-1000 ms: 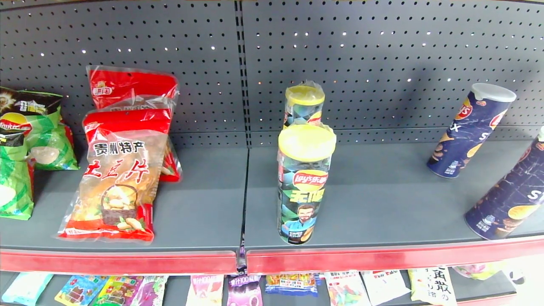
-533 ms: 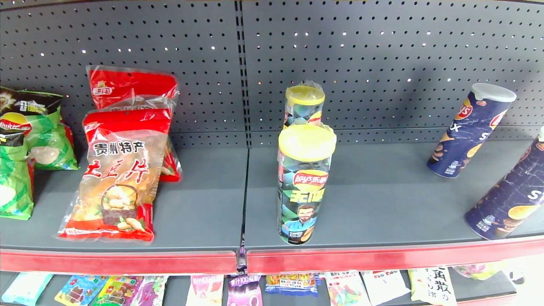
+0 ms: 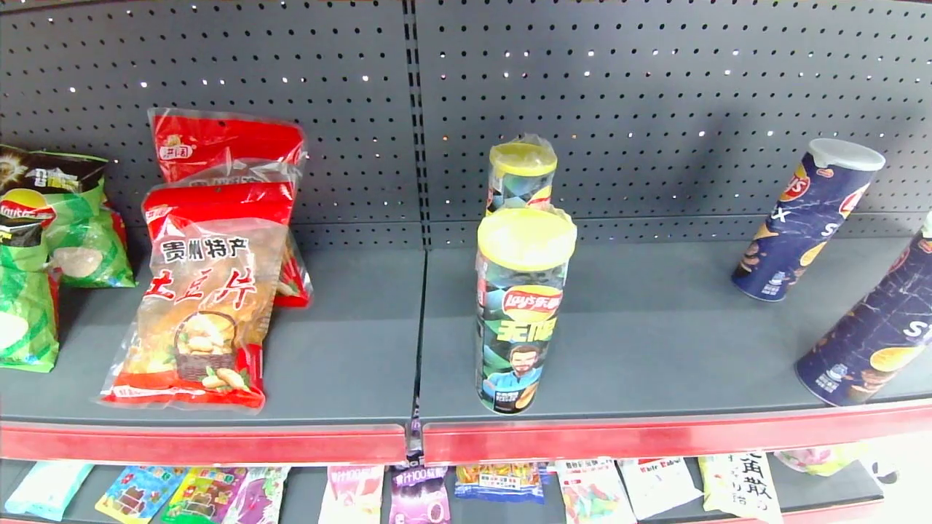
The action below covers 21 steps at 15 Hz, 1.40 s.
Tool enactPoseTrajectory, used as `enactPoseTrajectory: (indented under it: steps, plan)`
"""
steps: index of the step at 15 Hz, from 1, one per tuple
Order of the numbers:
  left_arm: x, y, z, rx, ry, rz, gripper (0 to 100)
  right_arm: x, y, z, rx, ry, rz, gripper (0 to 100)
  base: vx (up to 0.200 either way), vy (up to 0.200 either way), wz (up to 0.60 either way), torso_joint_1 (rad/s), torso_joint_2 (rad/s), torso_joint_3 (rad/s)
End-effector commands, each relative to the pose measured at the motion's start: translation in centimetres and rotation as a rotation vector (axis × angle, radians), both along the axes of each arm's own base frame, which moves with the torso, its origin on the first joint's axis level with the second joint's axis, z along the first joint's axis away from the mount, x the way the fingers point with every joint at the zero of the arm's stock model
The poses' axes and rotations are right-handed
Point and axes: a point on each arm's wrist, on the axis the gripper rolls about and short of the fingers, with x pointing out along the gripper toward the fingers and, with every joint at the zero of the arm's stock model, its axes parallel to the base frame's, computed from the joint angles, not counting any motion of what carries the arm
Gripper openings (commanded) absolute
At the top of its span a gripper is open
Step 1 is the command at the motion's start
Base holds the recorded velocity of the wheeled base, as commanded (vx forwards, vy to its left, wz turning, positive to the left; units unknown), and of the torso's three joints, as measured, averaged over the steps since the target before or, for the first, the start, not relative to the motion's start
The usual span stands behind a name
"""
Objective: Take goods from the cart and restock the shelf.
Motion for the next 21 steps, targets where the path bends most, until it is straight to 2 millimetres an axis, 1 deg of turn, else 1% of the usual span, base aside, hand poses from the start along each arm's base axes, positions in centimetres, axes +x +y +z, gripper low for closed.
enactPoseTrajectory:
  steps: [1, 3, 8, 21]
  plan:
    - [0.02, 0.0, 0.0, 0.0, 0.002, 0.001, 100, 0.03, -0.01, -0.01, 0.001, 0.003, -0.004, 100, -0.2, 0.0, 0.0, 0.017, 0.01, -0.002]
    - [0.02, 0.0, 0.0, 0.0, 0.002, 0.001, 100, 0.02, -0.01, -0.02, 0.0, 0.005, -0.004, 100, -0.2, 0.0, 0.0, -0.007, 0.0, 0.005]
    - [0.02, 0.0, 0.0, 0.0, 0.002, 0.001, 100, 0.03, -0.01, -0.01, 0.0, 0.003, -0.007, 100, 0.0, 0.0, 0.0, 0.0, 0.0, 0.0]
    - [0.02, 0.0, 0.0, -0.002, 0.002, 0.001, 100, 0.02, -0.02, -0.01, 0.0, 0.003, -0.005, 100, 0.0, -0.2, 0.0, 0.004, 0.0, 0.003]
